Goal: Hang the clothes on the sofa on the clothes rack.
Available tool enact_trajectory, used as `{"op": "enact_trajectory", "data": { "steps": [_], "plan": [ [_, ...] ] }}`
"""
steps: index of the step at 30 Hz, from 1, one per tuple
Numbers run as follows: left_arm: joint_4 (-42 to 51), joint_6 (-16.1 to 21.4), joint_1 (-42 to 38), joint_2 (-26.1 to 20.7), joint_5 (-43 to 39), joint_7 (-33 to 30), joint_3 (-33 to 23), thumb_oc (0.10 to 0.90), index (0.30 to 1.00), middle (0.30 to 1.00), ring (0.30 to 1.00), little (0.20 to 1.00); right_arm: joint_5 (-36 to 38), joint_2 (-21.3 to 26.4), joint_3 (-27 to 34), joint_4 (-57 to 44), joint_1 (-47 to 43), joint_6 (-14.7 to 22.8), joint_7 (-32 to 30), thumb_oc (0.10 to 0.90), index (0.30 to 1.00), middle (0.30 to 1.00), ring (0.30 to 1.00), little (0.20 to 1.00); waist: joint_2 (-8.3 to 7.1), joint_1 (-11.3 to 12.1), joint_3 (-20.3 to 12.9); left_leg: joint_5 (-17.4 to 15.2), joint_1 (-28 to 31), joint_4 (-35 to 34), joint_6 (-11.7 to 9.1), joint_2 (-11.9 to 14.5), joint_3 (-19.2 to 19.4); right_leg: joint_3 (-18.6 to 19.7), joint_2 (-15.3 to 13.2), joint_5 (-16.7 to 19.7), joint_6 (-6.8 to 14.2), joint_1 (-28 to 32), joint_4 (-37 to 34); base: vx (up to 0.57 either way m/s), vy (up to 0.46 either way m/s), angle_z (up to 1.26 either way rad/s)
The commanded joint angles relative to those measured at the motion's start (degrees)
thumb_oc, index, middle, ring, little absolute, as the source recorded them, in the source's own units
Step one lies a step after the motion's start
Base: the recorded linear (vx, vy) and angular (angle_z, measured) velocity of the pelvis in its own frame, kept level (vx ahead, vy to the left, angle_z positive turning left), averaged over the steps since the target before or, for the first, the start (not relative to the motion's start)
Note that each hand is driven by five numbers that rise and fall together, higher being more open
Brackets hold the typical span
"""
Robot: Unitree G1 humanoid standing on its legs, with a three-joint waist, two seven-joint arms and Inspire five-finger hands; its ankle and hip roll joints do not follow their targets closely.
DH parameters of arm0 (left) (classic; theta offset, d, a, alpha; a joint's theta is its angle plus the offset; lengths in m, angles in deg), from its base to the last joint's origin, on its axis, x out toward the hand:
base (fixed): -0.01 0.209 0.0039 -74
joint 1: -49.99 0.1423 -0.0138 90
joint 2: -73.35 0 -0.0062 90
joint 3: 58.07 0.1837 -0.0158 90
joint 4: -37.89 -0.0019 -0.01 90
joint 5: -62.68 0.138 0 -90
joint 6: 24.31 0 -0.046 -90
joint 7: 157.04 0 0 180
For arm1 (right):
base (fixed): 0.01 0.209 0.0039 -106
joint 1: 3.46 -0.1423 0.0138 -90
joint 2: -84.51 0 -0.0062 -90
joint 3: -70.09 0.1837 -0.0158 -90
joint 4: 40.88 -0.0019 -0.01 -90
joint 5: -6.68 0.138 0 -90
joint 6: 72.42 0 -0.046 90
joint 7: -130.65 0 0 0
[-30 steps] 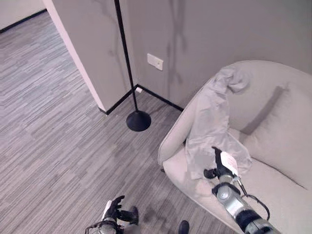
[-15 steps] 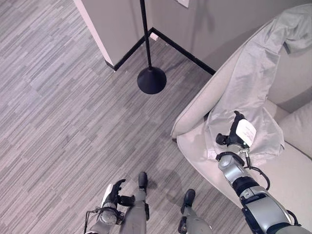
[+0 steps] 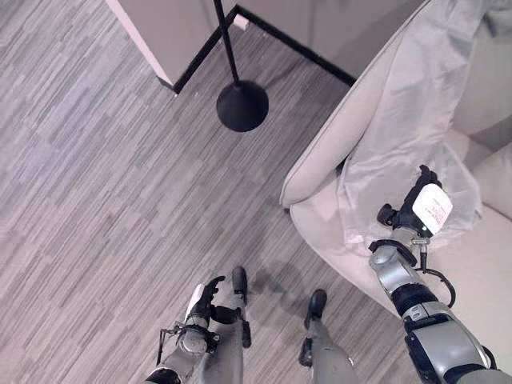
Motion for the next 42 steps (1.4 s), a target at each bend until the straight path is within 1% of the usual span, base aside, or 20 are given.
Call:
{"op": "enact_trajectory", "data": {
  "steps": [1, 2, 3, 6, 9, 10, 11, 12, 16, 17, 20, 21, 23, 27, 29, 30, 33, 37, 41, 42],
  "plan": [
    [0.5, 2.6, 0.5, -0.6, 0.3, -2.0, 4.4, 0.8, 0.9, 0.9, 0.9, 0.9, 3.4, 4.8, -1.8, 4.1, -5.9, 1.8, -2.4, 0.8, 0.9, 0.9, 0.9, 0.9, 0.62, 0.5, -3.2, -2.6, -1.7, 0.2, -5.4, 5.3, -1.4, 1.9, -7.2, 1.6, 4.1, -5.9, 2.4, 0.0, 0.0, 0.0],
    [0.5, 2.6, 0.5, -0.6, 0.3, -2.0, 4.4, 0.8, 0.9, 0.9, 0.9, 0.9, 3.4, 4.8, -1.9, 4.2, -6.0, 1.8, -2.4, 0.8, 0.9, 0.9, 0.9, 0.9, 0.64, 0.5, -3.2, -2.6, -1.7, 0.2, -5.4, 5.3, -1.4, 1.9, -7.2, 1.6, 4.1, -6.0, 2.5, 0.0, 0.0, 0.0],
    [1.8, 3.1, -0.1, -1.0, 0.1, -1.9, 5.4, 0.8, 0.9, 0.9, 0.9, 0.9, 3.8, 5.9, -4.4, 9.7, -8.7, 2.3, -0.9, 0.8, 0.9, 0.9, 0.9, 0.9, 1.59, 1.0, -2.7, -2.3, -3.1, 0.2, -5.4, 4.9, -1.4, 2.2, -7.5, 2.1, 4.3, -7.4, 2.4, 0.0, 0.0, 0.0],
    [3.6, 3.4, -1.4, -1.9, 0.3, -2.1, 7.0, 0.8, 0.9, 0.9, 0.9, 0.9, 4.4, 7.3, -7.9, 15.7, -12.9, 2.8, 2.1, 0.8, 0.9, 0.9, 0.9, 0.9, 2.46, 1.5, -2.0, -1.8, -5.3, 0.2, -5.5, 4.3, -1.4, 2.7, -7.6, 2.9, 4.6, -10.0, 2.2, -0.04, 0.008, -0.02],
    [6.3, 3.4, -2.7, -3.1, 2.2, -3.0, 8.7, 0.8, 0.9, 0.9, 0.9, 0.9, 4.0, 8.7, -11.5, 22.0, -15.7, 2.7, 6.1, 0.8, 0.9, 0.9, 0.9, 0.9, 3.3, 2.4, -1.4, -1.3, -7.6, 0.2, -5.5, 3.8, -1.3, 3.0, -7.8, 3.6, 4.9, -12.3, 1.9, -0.05, 0.008, -0.06],
    [8.8, 3.3, -3.3, -4.3, 3.7, -4.0, 9.4, 0.8, 0.9, 0.9, 0.9, 0.9, 5.2, 9.4, -12.2, 25.0, -17.4, 3.1, 8.8, 0.8, 0.9, 0.9, 0.9, 0.9, 4.0, 3.0, -0.9, -1.0, -9.0, 0.2, -5.6, 3.4, -1.3, 3.4, -8.0, 3.9, 5.1, -13.7, 1.9, -0.05, 0.004, -0.06],
    [10.2, 3.4, -3.1, -5.1, 4.3, -4.6, 9.2, 0.8, 0.9, 0.9, 0.9, 0.9, 5.8, 9.4, -13.2, 26.9, -17.7, 3.4, 11.4, 0.769, 0.853, 0.853, 0.853, 0.853, 4.47, 3.4, -0.6, -0.7, -10.0, 0.2, -5.7, 3.1, -1.4, 3.3, -8.0, 4.2, 5.2, -14.5, 1.6, -0.04, -0.003, -0.07],
    [9.9, 3.4, -3.0, -5.3, 4.6, -4.9, 8.8, 0.8, 0.9, 0.9, 0.9, 0.9, 5.5, 8.6, -14.3, 28.0, -17.3, 3.5, 13.8, 0.4, 0.3, 0.3, 0.3, 0.3, 4.4, 3.6, -0.5, -0.5, -10.8, 0.2, -5.8, 3.0, -1.6, 3.3, -7.9, 4.4, 5.3, -15.1, 1.4, -0.02, -0.016, -0.08],
    [7.9, 2.8, -3.3, -5.2, 6.3, -5.9, 8.1, 0.8, 0.9, 0.9, 0.9, 0.9, 3.7, 6.1, -16.6, 28.9, -16.5, 3.6, 16.7, 0.4, 0.3, 0.3, 0.3, 0.3, 3.69, 3.3, -0.3, -0.4, -11.3, 0.2, -5.8, 3.0, -1.6, 3.3, -7.6, 4.5, 5.2, -15.5, 1.3, 0.0, -0.027, -0.02],
    [6.9, 2.2, -3.4, -5.3, 7.6, -6.4, 7.3, 0.8, 0.9, 0.9, 0.9, 0.9, 4.8, 3.0, -16.0, 29.6, -14.8, 3.7, 18.1, 0.4, 0.3, 0.3, 0.3, 0.3, 2.93, 2.8, -0.4, -0.5, -10.9, 0.2, -5.8, 3.1, -1.7, 3.3, -7.3, 4.5, 5.0, -15.1, 1.2, 0.0, -0.043, -0.03],
    [6.2, 1.8, -3.4, -5.2, 8.1, -6.5, 6.9, 0.8, 0.9, 0.9, 0.9, 0.9, 6.0, 1.4, -14.7, 29.6, -12.6, 3.8, 18.2, 0.4, 0.3, 0.3, 0.3, 0.3, 2.43, 2.4, -0.6, -0.7, -10.4, 0.2, -5.7, 3.1, -1.7, 3.3, -7.2, 4.5, 5.0, -14.5, 1.0, 0.01, -0.03, 0.0],
    [6.2, 1.5, -3.6, -5.0, 8.3, -6.8, 6.2, 0.8, 0.9, 0.9, 0.9, 0.9, 8.5, -0.5, -12.5, 29.0, -9.5, 4.4, 18.0, 0.4, 0.3, 0.3, 0.3, 0.3, 1.92, 1.8, -1.0, -1.0, -9.6, 0.2, -5.8, 3.1, -1.8, 3.2, -7.2, 4.4, 5.0, -13.8, 1.0, 0.0, 0.0, 0.0],
    [5.9, 1.4, -3.8, -4.8, 8.2, -6.8, 6.0, 0.8, 0.9, 0.9, 0.9, 0.9, 9.7, -1.1, -11.6, 28.7, -8.4, 4.5, 17.9, 0.4, 0.3, 0.3, 0.3, 0.3, 1.73, 1.6, -1.1, -1.1, -9.2, 0.2, -5.8, 3.2, -1.7, 3.2, -7.2, 4.3, 5.0, -13.4, 0.9, 0.01, -0.023, 0.04],
    [2.0, 0.1, -4.9, -3.1, 7.4, -6.8, 5.1, 0.8, 0.9, 0.9, 0.9, 0.9, 22.2, -6.8, -5.8, 23.3, -1.2, 8.7, 17.7, 0.4, 0.3, 0.3, 0.3, 0.3, 0.13, -0.3, -3.0, -2.2, -5.7, 0.2, -6.0, 4.1, -1.4, 3.4, -7.0, 3.5, 4.6, -10.2, 0.7, 0.02, -0.042, -0.01],
    [0.4, -0.6, -4.5, -2.6, 6.9, -6.5, 4.5, 0.8, 0.9, 0.9, 0.9, 0.9, 33.9, -10.6, -2.7, 16.8, 1.9, 12.5, 18.6, 0.4, 0.3, 0.3, 0.3, 0.3, -0.9, -1.1, -4.3, -2.7, -3.7, 0.2, -6.2, 4.9, -0.9, 3.4, -6.8, 3.0, 4.4, -8.3, 0.6, 0.03, -0.063, -0.1],
    [0.3, -1.4, -3.9, -2.4, 6.9, -6.0, 3.7, 0.8, 0.9, 0.9, 0.9, 0.9, 42.3, -13.2, -1.6, 10.3, 4.5, 15.1, 19.8, 0.4, 0.3, 0.3, 0.3, 0.3, -1.54, -1.6, -5.2, -3.1, -2.3, 0.2, -6.2, 5.3, -0.6, 3.6, -6.6, 2.8, 4.2, -7.1, 0.5, 0.03, -0.055, -0.09],
    [1.8, -2.4, -2.5, -2.6, 5.9, -5.2, 1.7, 0.8, 0.9, 0.9, 0.9, 0.9, 55.4, -17.1, -1.5, -3.0, 9.9, 19.3, 23.3, 0.4, 0.3, 0.3, 0.3, 0.3, -2.75, -2.4, -6.6, -3.6, 0.3, 0.2, -6.3, 6.1, 0.1, 3.5, -6.3, 2.3, 4.0, -4.9, 0.5, 0.03, -0.043, -0.15],
    [6.3, -3.3, 1.0, -3.4, 3.7, -3.8, -0.9, 0.8, 0.9, 0.9, 0.9, 0.9, 63.7, -17.8, -4.8, -18.6, 17.0, 21.5, 28.2, 0.4, 0.3, 0.3, 0.3, 0.3, -4.33, -2.8, -9.1, -4.2, 4.0, 0.2, -6.1, 6.6, 0.8, 2.9, -5.6, 1.3, 3.8, -1.1, 0.3, 0.04, -0.058, -0.06],
    [10.0, -3.9, 4.7, -4.5, 1.6, -1.8, -3.8, 0.8, 0.9, 0.9, 0.9, 0.9, 67.2, -14.4, -5.0, -29.6, 19.9, 22.3, 31.5, 0.4, 0.3, 0.3, 0.3, 0.3, -5.28, -2.5, -12.1, -5.2, 8.1, 0.2, -6.0, 7.1, 1.4, 2.4, -5.3, 0.3, 3.7, 2.9, 0.2, 0.06, -0.037, 0.03],
    [10.8, -4.0, 6.0, -4.6, 0.5, -0.7, -5.1, 0.8, 0.9, 0.9, 0.9, 0.9, 68.1, -12.7, -4.1, -33.2, 20.3, 22.2, 32.5, 0.4, 0.3, 0.3, 0.3, 0.3, -5.68, -2.3, -13.9, -5.6, 9.8, 0.2, -6.0, 7.3, 1.5, 2.1, -5.1, -0.1, 3.7, 4.5, 0.2, 0.09, -0.033, 0.03]
  ]
}}
